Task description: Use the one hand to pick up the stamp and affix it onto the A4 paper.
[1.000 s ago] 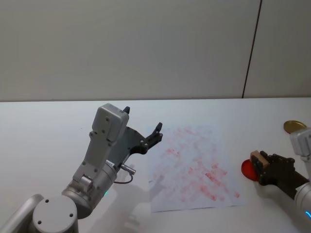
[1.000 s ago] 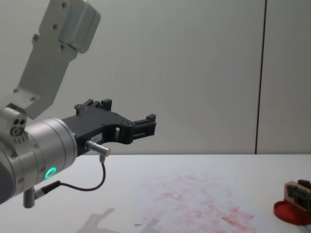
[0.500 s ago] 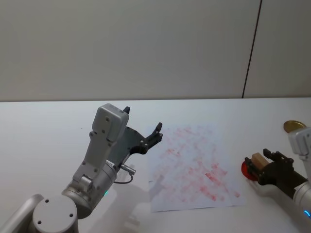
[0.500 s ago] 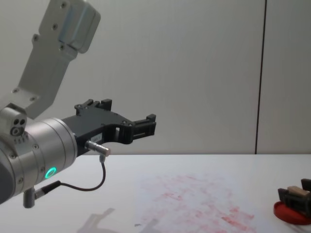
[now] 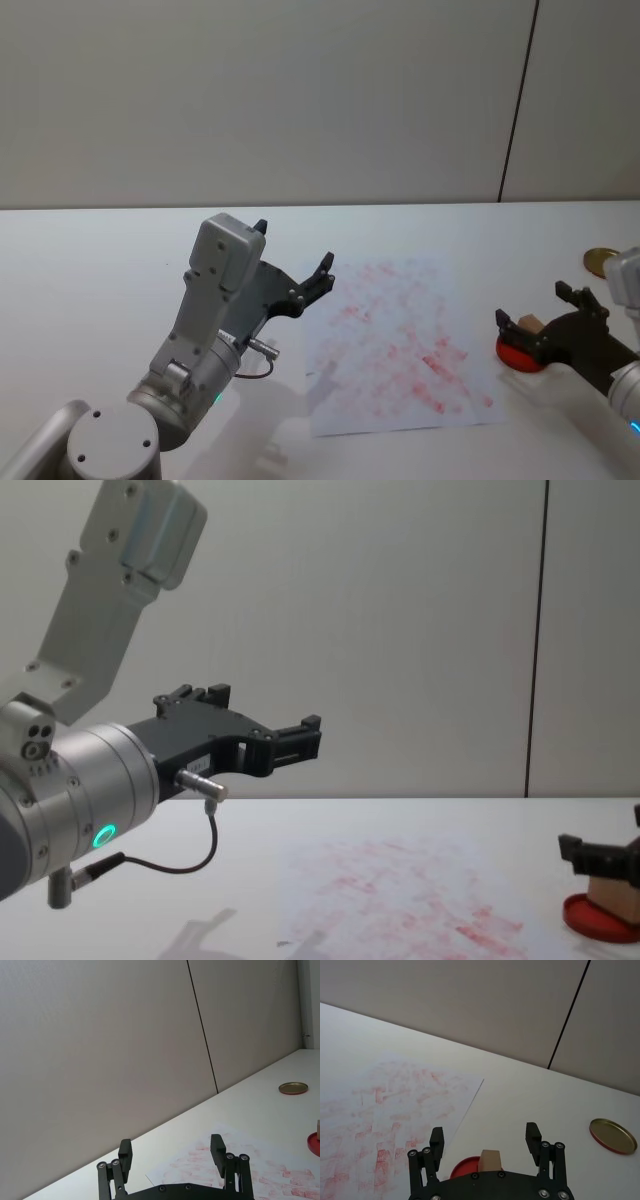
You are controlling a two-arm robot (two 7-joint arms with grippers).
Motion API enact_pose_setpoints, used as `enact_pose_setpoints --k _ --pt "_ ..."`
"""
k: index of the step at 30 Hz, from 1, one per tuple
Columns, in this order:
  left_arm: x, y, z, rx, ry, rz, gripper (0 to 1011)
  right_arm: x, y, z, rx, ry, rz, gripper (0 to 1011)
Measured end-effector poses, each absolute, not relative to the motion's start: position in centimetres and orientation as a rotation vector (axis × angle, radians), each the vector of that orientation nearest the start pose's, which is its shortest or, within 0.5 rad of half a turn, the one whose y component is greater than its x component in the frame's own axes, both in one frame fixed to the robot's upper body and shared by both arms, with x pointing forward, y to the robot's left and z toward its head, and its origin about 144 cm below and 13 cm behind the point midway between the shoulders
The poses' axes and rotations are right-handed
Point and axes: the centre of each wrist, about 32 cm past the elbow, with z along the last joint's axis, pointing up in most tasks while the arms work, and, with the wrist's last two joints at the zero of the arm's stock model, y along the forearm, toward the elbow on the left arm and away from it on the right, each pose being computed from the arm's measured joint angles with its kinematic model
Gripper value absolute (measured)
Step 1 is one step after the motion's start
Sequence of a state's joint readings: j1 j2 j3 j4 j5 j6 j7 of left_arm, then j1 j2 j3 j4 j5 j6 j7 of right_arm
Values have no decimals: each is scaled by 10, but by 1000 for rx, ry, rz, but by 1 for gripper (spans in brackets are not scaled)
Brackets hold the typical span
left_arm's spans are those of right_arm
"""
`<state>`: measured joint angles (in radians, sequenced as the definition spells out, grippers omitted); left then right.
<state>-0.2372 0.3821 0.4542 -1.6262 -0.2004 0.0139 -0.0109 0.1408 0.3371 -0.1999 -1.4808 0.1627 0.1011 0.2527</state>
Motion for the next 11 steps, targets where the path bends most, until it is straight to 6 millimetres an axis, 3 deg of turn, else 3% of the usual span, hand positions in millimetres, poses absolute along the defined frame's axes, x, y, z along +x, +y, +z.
enact_pose_setpoints --k 11 --pt "492 198 1204 61 -268 1124 993 489 -272 1167 -203 -77 -1156 1003"
